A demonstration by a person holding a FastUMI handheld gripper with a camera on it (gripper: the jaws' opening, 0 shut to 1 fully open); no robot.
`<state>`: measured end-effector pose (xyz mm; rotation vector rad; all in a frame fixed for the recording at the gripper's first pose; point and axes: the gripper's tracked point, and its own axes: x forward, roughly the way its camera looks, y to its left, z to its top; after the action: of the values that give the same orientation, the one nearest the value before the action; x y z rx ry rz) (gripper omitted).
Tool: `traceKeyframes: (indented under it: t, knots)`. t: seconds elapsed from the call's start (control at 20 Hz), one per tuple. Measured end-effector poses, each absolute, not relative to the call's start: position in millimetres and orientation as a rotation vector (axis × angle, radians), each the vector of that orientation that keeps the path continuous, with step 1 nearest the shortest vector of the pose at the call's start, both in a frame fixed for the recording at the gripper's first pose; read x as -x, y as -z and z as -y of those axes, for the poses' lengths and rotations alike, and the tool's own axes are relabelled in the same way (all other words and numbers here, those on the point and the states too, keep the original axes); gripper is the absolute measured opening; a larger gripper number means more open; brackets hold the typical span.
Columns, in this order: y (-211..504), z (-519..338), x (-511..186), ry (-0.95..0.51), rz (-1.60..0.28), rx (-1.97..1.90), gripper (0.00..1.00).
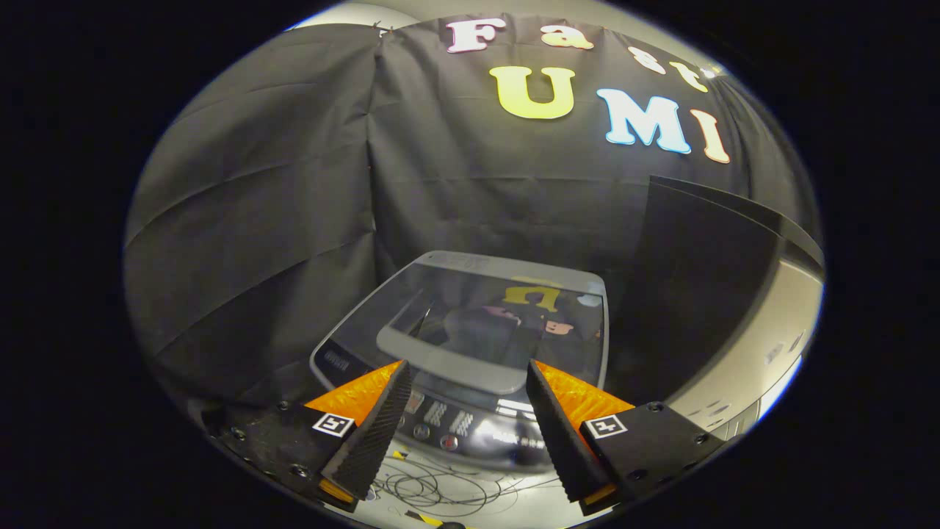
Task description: Put the clothes into the washing machine and then close the washing machine lid.
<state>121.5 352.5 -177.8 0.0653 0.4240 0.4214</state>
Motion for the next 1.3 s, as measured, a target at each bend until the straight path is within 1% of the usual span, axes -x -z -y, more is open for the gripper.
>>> traceKeyframes:
  t: [0.15, 0.3, 0.5, 0.65, 0.95, 1.3]
  knots:
    - [158, -285, -69, -0.455, -0.355, -0.068, 0.98]
    - [142, -189, -23, -0.436, -0.269, -0.064, 0.98]
    - [117, -46, 26, -0.32, -0.132, -0.084, 0.98]
    - [106, 27, 47, -0.224, -0.029, -0.059, 0.96]
    - [97, 95, 73, -0.146, 0.057, 0.01, 0.96]
    - [92, 96, 81, -0.154, 0.068, 0.003, 0.97]
